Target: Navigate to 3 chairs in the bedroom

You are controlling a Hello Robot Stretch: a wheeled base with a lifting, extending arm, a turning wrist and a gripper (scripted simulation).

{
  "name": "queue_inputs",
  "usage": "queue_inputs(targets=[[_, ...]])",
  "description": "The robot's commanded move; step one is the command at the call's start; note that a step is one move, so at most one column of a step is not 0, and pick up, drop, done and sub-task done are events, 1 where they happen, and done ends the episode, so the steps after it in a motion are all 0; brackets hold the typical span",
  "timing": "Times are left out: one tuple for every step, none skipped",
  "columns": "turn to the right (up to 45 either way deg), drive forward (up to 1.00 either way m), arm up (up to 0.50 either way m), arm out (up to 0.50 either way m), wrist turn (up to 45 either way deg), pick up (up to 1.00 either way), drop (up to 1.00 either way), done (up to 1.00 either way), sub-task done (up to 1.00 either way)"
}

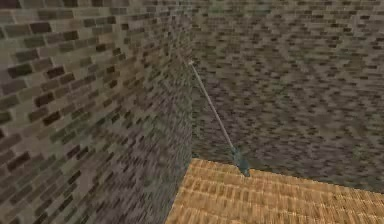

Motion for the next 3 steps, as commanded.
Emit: queue_inputs(targets=[[45.0,0.0,0.0,0.0,0.0,0.0,0.0,0.0,0.0],[39.0,0.0,0.0,0.0,0.0,0.0,0.0,0.0,0.0],[0.0,1.0,0.0,0.0,0.0,0.0,0.0,0.0,0.0]])
